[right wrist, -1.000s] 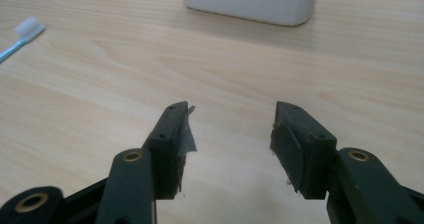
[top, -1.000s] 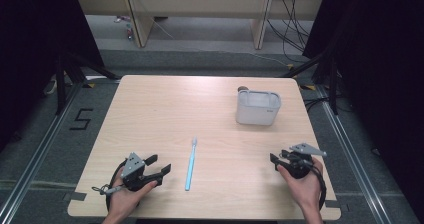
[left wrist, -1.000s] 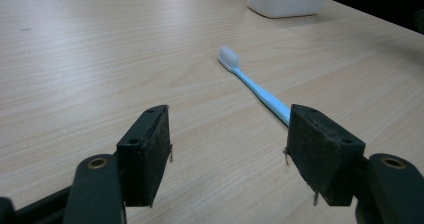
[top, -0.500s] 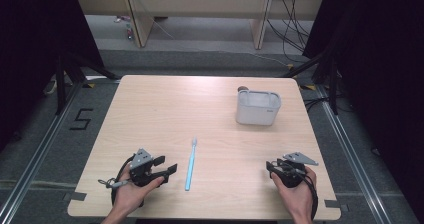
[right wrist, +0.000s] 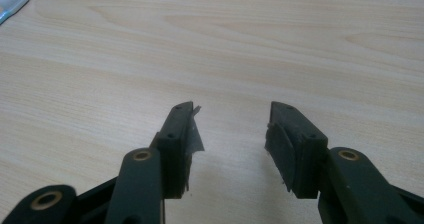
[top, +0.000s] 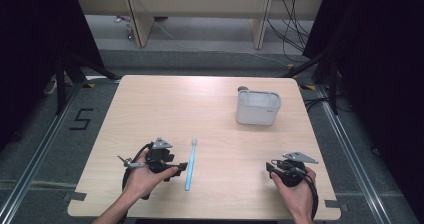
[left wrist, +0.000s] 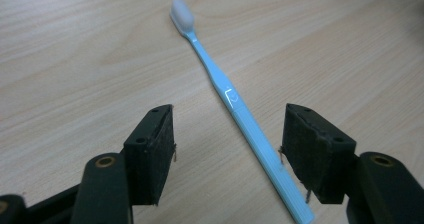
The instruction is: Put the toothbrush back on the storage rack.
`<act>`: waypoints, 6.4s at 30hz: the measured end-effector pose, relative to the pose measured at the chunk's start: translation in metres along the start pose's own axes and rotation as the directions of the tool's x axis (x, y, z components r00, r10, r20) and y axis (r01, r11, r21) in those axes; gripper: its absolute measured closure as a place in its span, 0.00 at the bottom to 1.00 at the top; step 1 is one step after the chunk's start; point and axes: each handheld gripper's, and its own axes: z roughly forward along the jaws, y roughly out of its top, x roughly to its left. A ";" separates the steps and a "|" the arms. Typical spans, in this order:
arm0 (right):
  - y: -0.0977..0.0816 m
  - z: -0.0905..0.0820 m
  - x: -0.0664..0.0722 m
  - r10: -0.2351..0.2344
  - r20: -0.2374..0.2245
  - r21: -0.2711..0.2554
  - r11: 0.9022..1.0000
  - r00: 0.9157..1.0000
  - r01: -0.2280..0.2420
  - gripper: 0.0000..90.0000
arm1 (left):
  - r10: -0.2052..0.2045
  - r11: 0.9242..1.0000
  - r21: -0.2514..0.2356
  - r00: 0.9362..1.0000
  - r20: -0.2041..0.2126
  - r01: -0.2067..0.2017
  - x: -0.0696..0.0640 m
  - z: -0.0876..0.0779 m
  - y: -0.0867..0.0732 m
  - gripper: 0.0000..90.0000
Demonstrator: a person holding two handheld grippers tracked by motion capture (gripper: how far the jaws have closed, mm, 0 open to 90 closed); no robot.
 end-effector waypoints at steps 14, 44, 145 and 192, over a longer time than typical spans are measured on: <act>0.003 0.003 0.008 0.033 -0.032 0.021 0.999 0.999 -0.032 0.60 | -0.053 0.952 0.297 0.997 -0.063 0.069 -0.004 0.037 0.039 0.43; 0.005 0.002 0.006 -0.008 -0.042 0.027 1.000 0.999 0.009 0.59 | 0.080 0.914 0.403 0.993 -0.089 -0.037 -0.020 0.059 0.053 0.58; 0.010 0.013 0.041 -0.027 -0.303 -0.136 0.991 0.953 -0.015 0.61 | 0.300 0.953 -0.037 0.953 -0.045 -0.302 -0.003 0.010 0.046 0.87; 0.081 0.030 0.117 -0.181 -0.444 -0.346 0.938 0.877 0.018 0.67 | 0.328 0.829 -0.509 0.938 0.108 -0.231 -0.018 0.026 0.027 0.87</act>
